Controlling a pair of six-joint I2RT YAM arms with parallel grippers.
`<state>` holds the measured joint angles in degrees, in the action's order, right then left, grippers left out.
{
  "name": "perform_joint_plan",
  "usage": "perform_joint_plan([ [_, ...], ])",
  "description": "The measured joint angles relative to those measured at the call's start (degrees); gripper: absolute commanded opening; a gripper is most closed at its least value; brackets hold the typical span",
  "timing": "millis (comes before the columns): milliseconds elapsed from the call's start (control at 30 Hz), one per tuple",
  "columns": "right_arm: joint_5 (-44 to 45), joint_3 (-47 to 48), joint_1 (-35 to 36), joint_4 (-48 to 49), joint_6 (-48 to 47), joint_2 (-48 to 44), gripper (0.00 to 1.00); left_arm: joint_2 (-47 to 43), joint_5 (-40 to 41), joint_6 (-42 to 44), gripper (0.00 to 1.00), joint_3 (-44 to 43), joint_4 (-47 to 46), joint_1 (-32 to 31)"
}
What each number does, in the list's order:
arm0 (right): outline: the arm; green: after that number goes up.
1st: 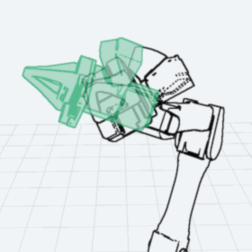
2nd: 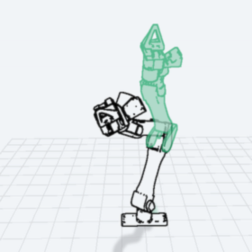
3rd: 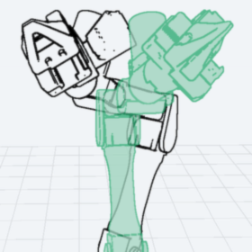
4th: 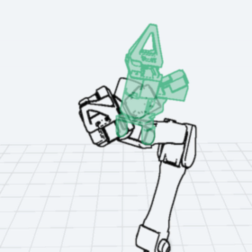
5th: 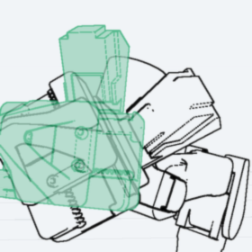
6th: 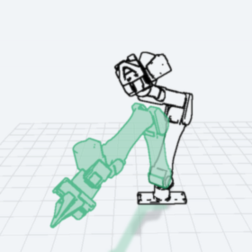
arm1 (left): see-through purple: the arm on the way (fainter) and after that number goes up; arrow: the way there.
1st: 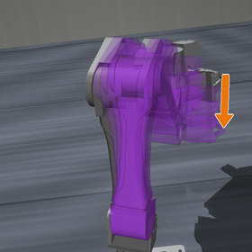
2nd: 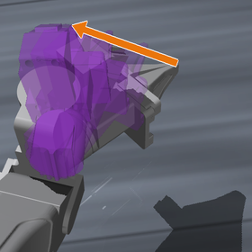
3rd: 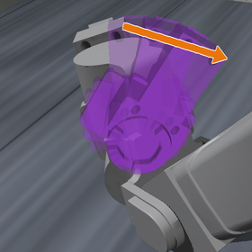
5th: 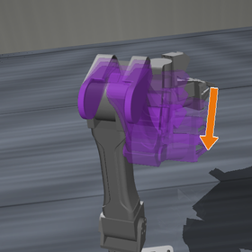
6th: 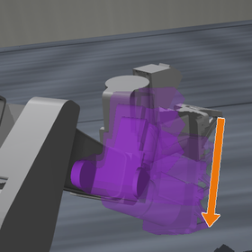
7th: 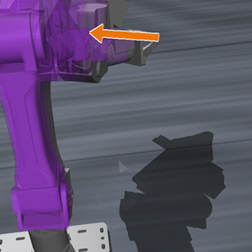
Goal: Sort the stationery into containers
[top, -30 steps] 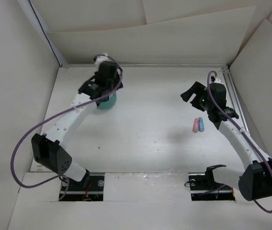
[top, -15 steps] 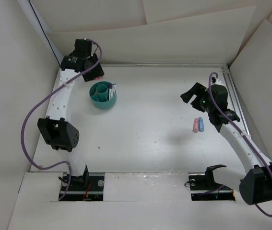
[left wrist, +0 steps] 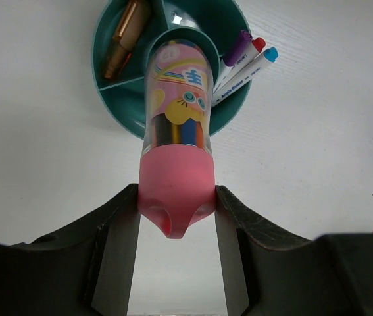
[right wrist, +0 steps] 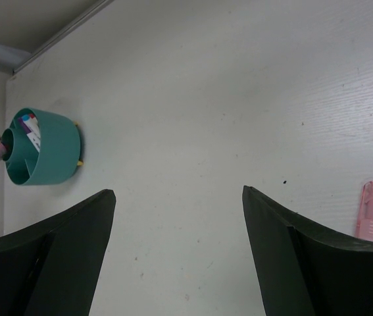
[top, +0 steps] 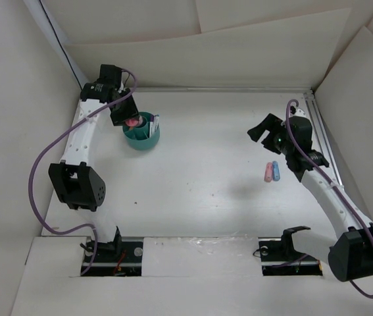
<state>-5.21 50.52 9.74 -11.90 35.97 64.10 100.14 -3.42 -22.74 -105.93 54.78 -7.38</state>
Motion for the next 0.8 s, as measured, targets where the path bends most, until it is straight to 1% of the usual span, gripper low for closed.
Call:
perform_joint_plan([
  [267, 0.0, 0.0, 0.0, 0.0, 0.0, 0.0, 0.84, -0.4, 0.0, 0.4, 0.00, 0.2, 0.0, 0.1],
  [500, 0.0, 0.0, 0.0, 0.1, 0.0, 0.0, 0.84, 0.3, -0.5, 0.4, 0.05, 0.0, 0.0, 0.1],
  [767, 0.0, 0.0, 0.0, 0.4, 0.0, 0.0, 0.84, 3.5, -0.7, 0.4, 0.17, -1.3, -0.1, 0.1],
  [800, 0.0, 0.0, 0.0, 0.4, 0.0, 0.0, 0.84, 3.8, -0.6, 0.4, 0.22, -1.4, -0.1, 0.1],
])
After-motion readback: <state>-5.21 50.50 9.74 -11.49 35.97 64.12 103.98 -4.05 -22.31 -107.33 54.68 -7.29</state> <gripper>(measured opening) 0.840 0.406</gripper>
